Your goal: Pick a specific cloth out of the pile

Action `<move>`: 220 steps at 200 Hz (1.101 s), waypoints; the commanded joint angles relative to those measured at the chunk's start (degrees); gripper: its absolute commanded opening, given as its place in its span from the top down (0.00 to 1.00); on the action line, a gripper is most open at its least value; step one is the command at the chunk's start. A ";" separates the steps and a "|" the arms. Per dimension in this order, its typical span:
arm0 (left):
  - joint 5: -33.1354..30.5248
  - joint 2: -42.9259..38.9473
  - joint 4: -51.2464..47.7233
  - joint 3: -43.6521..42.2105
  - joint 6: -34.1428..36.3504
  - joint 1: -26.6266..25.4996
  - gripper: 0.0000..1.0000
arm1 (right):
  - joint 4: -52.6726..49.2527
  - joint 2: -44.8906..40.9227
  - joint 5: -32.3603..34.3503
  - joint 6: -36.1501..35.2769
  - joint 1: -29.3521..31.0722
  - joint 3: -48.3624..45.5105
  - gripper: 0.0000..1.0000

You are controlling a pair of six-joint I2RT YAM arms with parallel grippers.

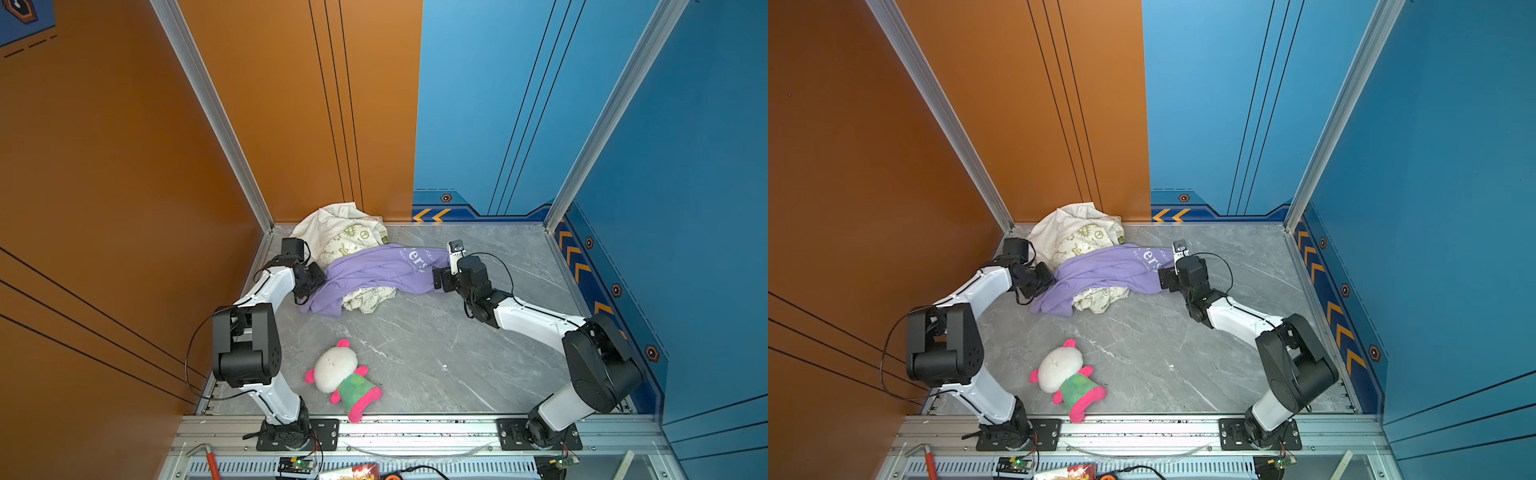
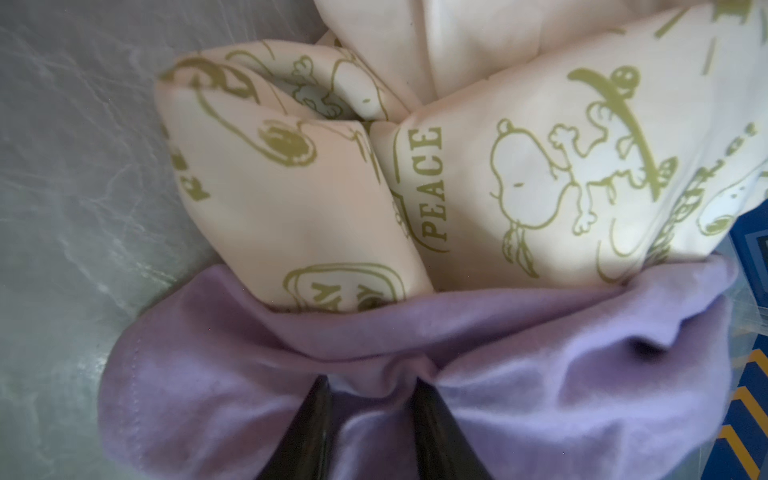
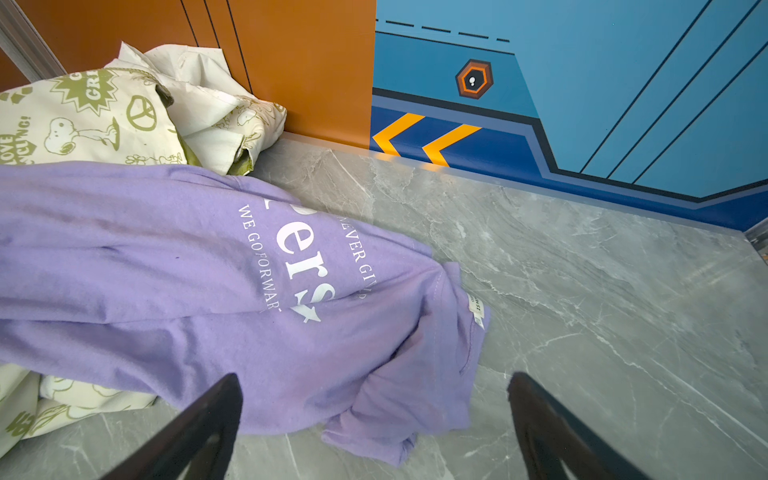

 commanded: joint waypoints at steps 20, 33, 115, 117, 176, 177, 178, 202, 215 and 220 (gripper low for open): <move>-0.07 1.24 -1.39 2.52 0.63 -0.93 0.90 | -2.07 -0.72 -0.10 -1.25 -0.77 0.22 0.00; -0.35 0.63 -1.35 2.78 0.57 -1.02 0.97 | -2.12 -0.72 -0.14 -1.26 -0.95 0.16 0.00; -2.53 -8.96 -1.34 5.48 0.48 -1.50 1.00 | -0.95 0.41 -1.39 -1.22 -1.04 0.61 0.00; -2.60 -9.15 -1.34 5.55 0.45 -1.54 1.00 | -0.85 0.38 -1.45 -1.24 -1.04 0.64 0.00; -0.86 -12.98 -0.03 10.57 1.13 -4.17 1.00 | -0.42 -0.08 -4.92 -1.41 -1.04 1.87 0.00; -0.76 -13.00 0.02 10.64 1.13 -4.22 1.00 | -0.40 -0.09 -5.05 -1.41 -1.04 1.90 0.00; -0.53 -13.01 0.22 10.71 1.09 -4.29 1.00 | -0.39 -0.09 -5.19 -1.42 -1.04 1.96 0.00; 3.81 -13.09 5.23 12.04 0.24 -5.52 1.00 | -0.92 -0.54 -9.38 -2.27 -1.03 3.96 0.00; 6.07 -12.74 8.11 12.90 -0.33 -6.51 1.00 | -1.39 -0.65 -12.57 -2.90 -1.04 5.27 0.00; 6.66 -12.53 8.99 13.47 -0.35 -6.96 1.00 | -1.48 -0.71 -13.98 -3.27 -1.02 5.80 0.00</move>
